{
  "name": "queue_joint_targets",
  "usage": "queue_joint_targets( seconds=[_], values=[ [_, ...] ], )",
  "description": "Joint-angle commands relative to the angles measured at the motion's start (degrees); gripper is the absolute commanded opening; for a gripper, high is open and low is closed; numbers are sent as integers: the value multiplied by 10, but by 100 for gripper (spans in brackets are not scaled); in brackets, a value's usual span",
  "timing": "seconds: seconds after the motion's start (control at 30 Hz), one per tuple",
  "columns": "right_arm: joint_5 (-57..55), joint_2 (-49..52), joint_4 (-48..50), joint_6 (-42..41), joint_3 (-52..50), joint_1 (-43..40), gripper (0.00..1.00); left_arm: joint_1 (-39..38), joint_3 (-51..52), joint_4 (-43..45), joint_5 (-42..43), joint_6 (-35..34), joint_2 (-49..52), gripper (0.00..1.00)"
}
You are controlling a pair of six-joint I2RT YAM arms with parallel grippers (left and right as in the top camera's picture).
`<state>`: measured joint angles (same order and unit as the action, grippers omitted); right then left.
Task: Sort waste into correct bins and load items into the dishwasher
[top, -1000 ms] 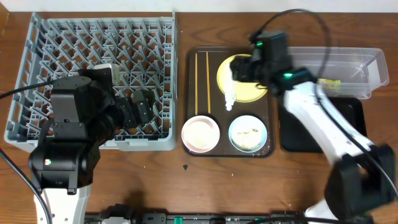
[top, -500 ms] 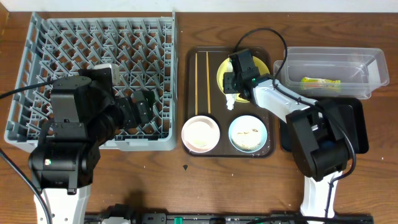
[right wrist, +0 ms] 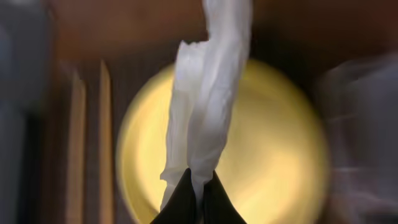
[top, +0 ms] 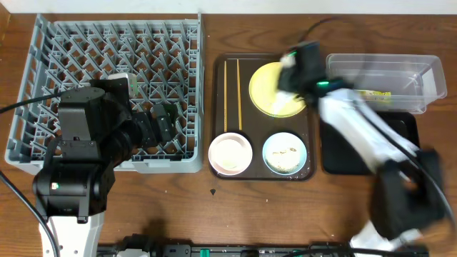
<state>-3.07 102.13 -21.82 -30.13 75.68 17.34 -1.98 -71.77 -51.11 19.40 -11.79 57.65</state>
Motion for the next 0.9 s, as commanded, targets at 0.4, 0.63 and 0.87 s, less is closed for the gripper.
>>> queue_joint_targets(
  seconds=[0.4,0.63,0.87],
  values=[
    [-55,-28,-45,-105,4,-221,61,-1,-12,-1,7,7,1,94],
    [192,-125,-59,29,4,-203,66,-1,-12,-1,7,7,1,94],
    [302,-179,-169,112,4,-68,59,-1,-12,-3,7,7,1,94]
  ],
)
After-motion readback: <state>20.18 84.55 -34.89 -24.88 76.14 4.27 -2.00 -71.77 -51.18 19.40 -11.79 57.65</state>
